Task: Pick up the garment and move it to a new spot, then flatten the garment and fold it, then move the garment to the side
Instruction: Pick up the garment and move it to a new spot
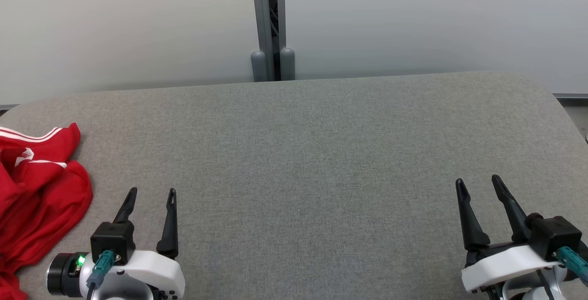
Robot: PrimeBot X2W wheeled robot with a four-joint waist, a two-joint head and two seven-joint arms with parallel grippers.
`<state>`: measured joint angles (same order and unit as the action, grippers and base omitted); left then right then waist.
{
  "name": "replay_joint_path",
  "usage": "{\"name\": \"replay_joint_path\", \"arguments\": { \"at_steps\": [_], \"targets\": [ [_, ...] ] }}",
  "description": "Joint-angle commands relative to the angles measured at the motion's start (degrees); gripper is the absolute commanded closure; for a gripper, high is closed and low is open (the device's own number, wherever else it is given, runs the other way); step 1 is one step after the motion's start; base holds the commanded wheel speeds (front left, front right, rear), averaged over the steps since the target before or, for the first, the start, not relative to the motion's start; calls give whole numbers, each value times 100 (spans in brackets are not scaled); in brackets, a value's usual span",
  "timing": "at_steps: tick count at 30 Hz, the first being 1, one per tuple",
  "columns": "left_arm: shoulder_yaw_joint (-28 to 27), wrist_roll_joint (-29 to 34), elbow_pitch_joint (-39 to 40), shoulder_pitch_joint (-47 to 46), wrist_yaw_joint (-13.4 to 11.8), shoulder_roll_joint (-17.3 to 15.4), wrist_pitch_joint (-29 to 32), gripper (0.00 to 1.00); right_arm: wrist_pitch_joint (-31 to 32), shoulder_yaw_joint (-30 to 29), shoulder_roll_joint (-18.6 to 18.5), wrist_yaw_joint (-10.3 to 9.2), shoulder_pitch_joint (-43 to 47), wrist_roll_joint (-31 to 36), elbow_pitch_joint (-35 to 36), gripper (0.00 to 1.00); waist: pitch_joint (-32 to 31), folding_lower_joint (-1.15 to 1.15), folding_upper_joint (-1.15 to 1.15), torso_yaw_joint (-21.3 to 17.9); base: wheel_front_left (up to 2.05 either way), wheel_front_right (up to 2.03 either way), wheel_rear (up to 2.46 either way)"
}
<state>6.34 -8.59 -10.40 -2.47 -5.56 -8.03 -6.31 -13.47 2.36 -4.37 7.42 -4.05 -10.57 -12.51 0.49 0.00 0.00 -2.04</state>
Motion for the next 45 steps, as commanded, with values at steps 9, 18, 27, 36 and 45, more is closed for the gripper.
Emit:
{"name": "replay_joint_path", "arguments": {
  "at_steps": [9, 18, 27, 36, 45],
  "targets": [
    [-20, -111, -81, 64, -53, 17, -63, 0, 15, 3, -59, 13, 89, -48, -40, 0, -37, 0, 0, 4, 0, 0, 0],
    [5, -154, -99, -61, -91, 23, -116, 0, 44, 10, -82, 13, 109, 3, 126, 0, -46, 0, 0, 378, 0, 0, 0],
    [5, -226, -85, -156, -151, 43, -191, 0, 57, 138, -59, 13, 85, 7, 308, 0, -13, 0, 0, 1205, 0, 0, 0],
    [-173, -367, -76, -82, -237, -50, -270, 0, -17, 403, 36, 13, 10, -81, 277, 0, -42, 0, 0, 1922, 0, 0, 0],
    [-265, -465, -26, -5, -316, -100, -290, 0, -63, 526, 89, 13, 9, -45, 200, 0, -22, 0, 0, 2244, 0, 0, 0]
  ]
}}
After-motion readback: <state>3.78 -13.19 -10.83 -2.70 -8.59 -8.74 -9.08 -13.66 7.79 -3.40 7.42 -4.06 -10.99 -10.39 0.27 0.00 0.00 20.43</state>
